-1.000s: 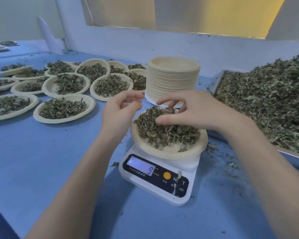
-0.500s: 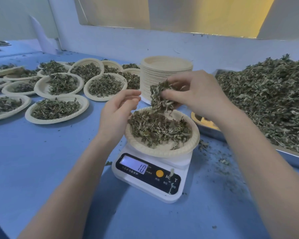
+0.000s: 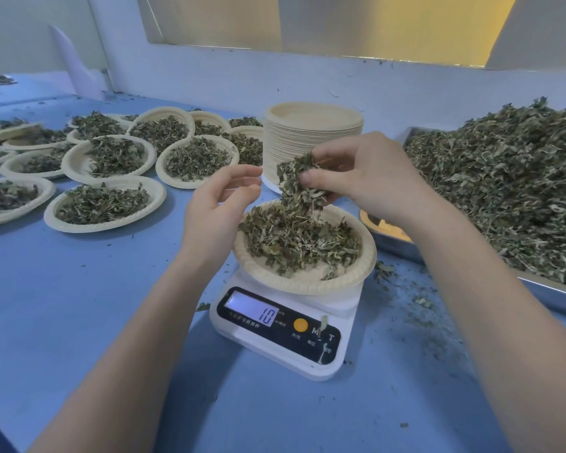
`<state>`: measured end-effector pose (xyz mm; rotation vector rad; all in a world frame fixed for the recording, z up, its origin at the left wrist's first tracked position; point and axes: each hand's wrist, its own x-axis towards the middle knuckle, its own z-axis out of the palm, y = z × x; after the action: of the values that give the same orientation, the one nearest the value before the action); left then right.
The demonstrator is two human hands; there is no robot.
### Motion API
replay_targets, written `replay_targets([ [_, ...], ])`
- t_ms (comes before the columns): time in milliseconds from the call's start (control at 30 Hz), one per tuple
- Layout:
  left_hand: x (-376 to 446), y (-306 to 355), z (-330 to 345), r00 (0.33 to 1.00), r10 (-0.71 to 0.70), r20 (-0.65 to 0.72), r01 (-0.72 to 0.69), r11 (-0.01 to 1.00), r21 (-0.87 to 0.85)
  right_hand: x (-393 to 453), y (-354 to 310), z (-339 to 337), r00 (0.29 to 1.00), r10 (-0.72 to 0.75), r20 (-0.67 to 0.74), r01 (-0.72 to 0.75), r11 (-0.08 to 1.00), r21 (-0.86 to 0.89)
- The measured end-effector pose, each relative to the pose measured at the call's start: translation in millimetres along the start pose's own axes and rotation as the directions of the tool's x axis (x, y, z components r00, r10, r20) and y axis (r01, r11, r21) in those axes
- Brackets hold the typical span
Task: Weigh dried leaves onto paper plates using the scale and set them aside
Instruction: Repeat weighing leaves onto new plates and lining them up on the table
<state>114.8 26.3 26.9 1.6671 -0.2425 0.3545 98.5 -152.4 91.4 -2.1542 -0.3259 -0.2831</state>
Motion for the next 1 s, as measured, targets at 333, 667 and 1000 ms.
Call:
replay_targets([
  [333, -1, 0, 0, 1.0, -0.007, 0.01, 0.007, 1.0, 0.013, 3, 5, -1, 1.0, 0.0, -0.023, -0.001, 1.0, -0.019],
  [667, 0, -4, -1, 1.0, 0.001, 0.003, -0.001, 0.999, 0.032, 12, 34, -40, 0.963, -0.04, -0.268, -0.127, 0.808, -0.575],
  [1000, 7, -17, -4, 0.989, -0.13, 0.074, 0.116, 0.979, 0.166, 8, 41, -57, 0.895, 0.327, 0.303, -0.072, 0.777, -0.626],
])
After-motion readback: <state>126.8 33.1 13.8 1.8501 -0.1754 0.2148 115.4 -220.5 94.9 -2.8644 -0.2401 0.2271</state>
